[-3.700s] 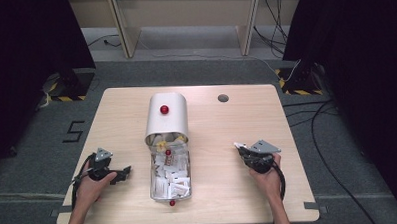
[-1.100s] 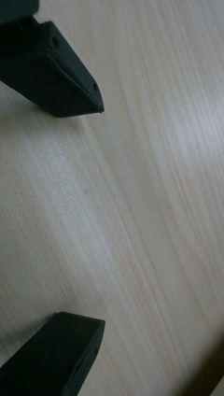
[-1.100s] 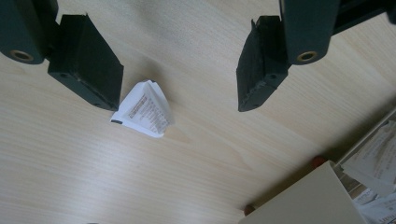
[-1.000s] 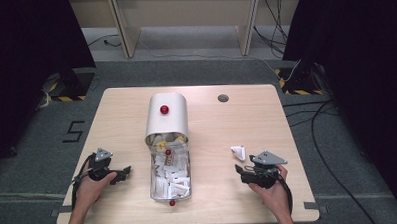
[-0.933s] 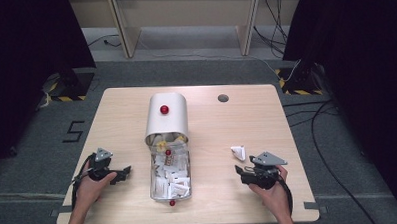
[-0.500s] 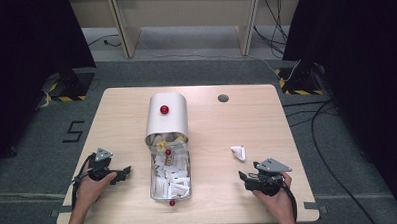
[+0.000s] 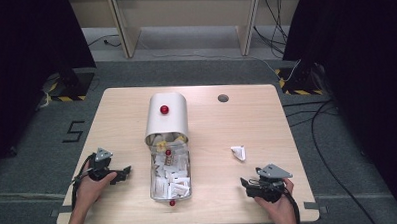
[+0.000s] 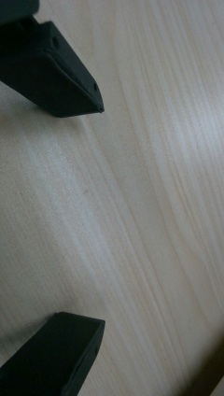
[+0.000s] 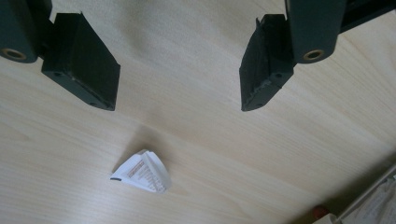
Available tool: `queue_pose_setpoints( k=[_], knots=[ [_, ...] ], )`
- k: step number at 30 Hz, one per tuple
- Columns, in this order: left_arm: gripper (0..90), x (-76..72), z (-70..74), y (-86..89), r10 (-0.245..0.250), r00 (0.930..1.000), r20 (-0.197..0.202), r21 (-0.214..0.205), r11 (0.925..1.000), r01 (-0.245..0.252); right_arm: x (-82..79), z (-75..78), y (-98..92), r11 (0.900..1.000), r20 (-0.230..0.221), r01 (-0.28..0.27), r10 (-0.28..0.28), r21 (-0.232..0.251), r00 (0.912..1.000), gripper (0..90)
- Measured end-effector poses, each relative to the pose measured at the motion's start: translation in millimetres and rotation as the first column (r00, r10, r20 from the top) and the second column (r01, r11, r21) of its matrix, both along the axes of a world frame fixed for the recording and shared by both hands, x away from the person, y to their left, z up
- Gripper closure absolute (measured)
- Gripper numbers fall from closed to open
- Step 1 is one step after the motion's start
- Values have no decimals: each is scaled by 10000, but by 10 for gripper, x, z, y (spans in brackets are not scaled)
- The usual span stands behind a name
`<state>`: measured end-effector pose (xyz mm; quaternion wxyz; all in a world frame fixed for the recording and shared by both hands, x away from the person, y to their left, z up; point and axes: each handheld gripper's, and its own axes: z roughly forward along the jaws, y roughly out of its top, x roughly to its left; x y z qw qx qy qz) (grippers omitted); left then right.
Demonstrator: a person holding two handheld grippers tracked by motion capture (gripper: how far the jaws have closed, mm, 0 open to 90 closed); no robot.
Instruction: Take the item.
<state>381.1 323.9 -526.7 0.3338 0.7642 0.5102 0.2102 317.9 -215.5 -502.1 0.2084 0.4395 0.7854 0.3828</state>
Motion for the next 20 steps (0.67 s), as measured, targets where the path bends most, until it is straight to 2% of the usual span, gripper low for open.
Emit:
queue_pose_setpoints(
  k=[6,20],
  knots=[
    [0,0,0,0,-4,10000,-2,4,10000,4,-41,-28,-5,9999,-139,96,-97,-93,9999,249],
    [0,0,0,0,2,10000,3,-6,10000,-2,-71,-97,-59,9995,-396,229,-236,-195,9989,246]
  ],
)
